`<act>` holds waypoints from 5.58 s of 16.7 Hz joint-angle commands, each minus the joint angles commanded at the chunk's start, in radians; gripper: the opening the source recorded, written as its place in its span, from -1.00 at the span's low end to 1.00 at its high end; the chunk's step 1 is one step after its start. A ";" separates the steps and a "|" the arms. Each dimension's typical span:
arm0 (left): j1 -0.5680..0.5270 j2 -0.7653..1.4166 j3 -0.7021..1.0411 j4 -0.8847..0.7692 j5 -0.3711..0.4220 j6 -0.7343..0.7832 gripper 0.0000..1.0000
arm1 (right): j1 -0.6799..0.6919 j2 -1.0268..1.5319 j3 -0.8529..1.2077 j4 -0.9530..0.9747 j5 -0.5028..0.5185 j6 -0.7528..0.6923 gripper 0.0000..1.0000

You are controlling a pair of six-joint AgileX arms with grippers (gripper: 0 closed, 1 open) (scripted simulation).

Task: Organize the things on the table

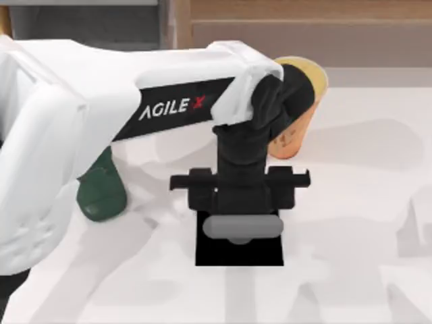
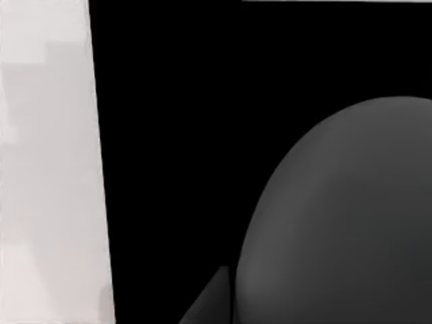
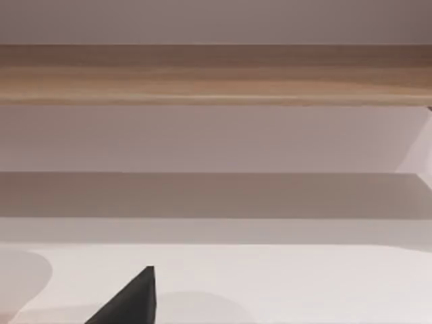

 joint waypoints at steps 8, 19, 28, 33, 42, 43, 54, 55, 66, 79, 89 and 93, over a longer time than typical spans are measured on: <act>-0.004 0.014 -0.021 0.032 -0.001 -0.002 -0.85 | 0.000 0.000 0.000 0.000 0.000 0.000 1.00; -0.004 0.014 -0.021 0.032 -0.001 -0.002 0.81 | 0.000 0.000 0.000 0.000 0.000 0.000 1.00; -0.004 0.014 -0.021 0.032 -0.001 -0.002 1.00 | 0.000 0.000 0.000 0.000 0.000 0.000 1.00; 0.014 -0.003 -0.009 0.030 -0.003 0.051 1.00 | 0.000 0.000 0.000 0.000 0.000 0.000 1.00; 0.197 -0.230 0.047 0.057 -0.026 0.765 1.00 | 0.000 0.000 0.000 0.000 0.000 0.000 1.00; 0.226 -0.264 0.050 0.062 -0.029 0.893 1.00 | 0.000 0.000 0.000 0.000 0.000 0.000 1.00; 0.629 -0.535 -0.056 0.097 -0.064 2.692 1.00 | 0.000 0.000 0.000 0.000 0.000 0.000 1.00; 0.673 -0.543 -0.083 0.097 -0.064 2.854 1.00 | 0.000 0.000 0.000 0.000 0.000 0.000 1.00; 1.124 -0.507 -0.449 0.093 -0.034 4.038 1.00 | 0.000 0.000 0.000 0.000 0.000 0.000 1.00; 1.267 -0.508 -0.606 0.107 -0.015 4.231 1.00 | 0.000 0.000 0.000 0.000 0.000 0.000 1.00; 1.272 -0.376 -0.755 0.389 -0.014 4.236 1.00 | 0.000 0.000 0.000 0.000 0.000 0.000 1.00; 1.273 -0.375 -0.755 0.390 -0.014 4.236 0.85 | 0.000 0.000 0.000 0.000 0.000 0.000 1.00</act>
